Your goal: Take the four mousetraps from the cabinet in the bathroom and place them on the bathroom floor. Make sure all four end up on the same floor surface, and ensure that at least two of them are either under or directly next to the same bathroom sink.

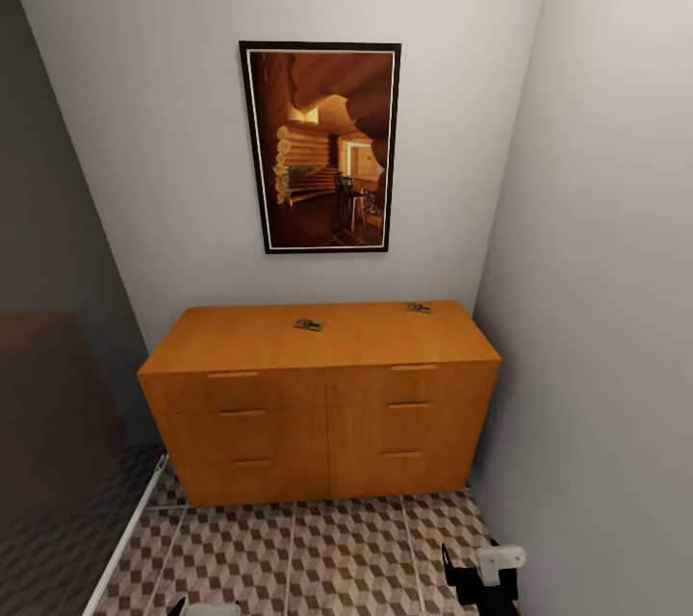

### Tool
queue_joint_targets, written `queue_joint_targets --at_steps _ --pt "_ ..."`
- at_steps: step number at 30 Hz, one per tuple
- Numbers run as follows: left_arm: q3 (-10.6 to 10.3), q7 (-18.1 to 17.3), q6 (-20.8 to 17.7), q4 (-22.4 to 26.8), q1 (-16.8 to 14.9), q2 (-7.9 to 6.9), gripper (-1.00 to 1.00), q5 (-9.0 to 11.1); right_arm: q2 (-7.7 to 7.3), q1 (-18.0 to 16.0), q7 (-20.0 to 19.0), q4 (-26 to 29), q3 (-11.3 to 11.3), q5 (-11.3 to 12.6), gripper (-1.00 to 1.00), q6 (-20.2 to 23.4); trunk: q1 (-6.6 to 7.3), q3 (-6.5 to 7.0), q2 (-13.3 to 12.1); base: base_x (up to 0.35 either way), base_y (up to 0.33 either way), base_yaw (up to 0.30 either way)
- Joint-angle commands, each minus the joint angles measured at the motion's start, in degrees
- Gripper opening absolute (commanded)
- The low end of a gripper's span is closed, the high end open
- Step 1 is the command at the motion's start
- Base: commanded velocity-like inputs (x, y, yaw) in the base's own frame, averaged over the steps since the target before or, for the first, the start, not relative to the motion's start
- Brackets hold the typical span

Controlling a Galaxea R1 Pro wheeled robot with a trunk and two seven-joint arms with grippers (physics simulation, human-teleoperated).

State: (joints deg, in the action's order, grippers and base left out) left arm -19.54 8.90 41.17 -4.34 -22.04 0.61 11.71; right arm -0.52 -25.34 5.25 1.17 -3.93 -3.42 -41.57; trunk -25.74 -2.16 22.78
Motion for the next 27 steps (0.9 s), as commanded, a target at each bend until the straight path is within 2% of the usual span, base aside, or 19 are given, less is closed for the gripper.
queue_joint_targets --at_steps 1,13,19,21,23,24,27 --pt "-0.5 0.2 0.3 -0.2 -0.1 0.03 1.00 0.4 -0.01 -0.1 0.6 0.0 -0.4 -0.4 1.00 0.0 -0.04 -0.13 0.1 0.000 0.000 0.000" --pt "-0.5 0.2 0.3 -0.2 -0.1 -0.26 1.00 0.4 0.11 -0.1 0.6 0.6 -0.5 -0.6 1.00 -0.3 -0.04 -0.13 0.1 0.000 0.000 0.000" --pt "-0.4 0.3 0.3 -0.3 -0.1 -0.47 1.00 0.4 0.32 -0.1 2.5 3.4 -0.5 -0.9 1.00 0.5 -0.04 -0.13 0.1 0.000 0.000 0.000" --pt "-0.4 0.3 0.2 -0.3 -0.1 -0.50 1.00 0.4 0.26 -0.1 4.0 7.4 -0.5 -0.9 1.00 3.2 -0.04 -0.13 0.1 0.000 0.000 0.000" --pt "-0.5 0.3 0.2 -0.3 -0.1 -0.51 1.00 0.4 0.18 -0.1 5.1 13.2 -0.5 -0.9 1.00 8.9 -0.04 -0.13 0.1 0.000 0.000 0.000" --pt "-0.4 0.3 0.2 -0.3 -0.1 -0.51 1.00 0.4 0.14 -0.1 5.4 17.8 -0.5 -0.9 1.00 13.8 -0.04 -0.13 0.1 0.000 0.000 0.000" --pt "-0.5 0.3 0.2 -0.3 -0.1 -0.52 1.00 0.4 0.11 -0.1 5.7 25.3 -0.5 -0.9 1.00 21.3 -0.04 -0.13 0.1 0.000 0.000 0.000"
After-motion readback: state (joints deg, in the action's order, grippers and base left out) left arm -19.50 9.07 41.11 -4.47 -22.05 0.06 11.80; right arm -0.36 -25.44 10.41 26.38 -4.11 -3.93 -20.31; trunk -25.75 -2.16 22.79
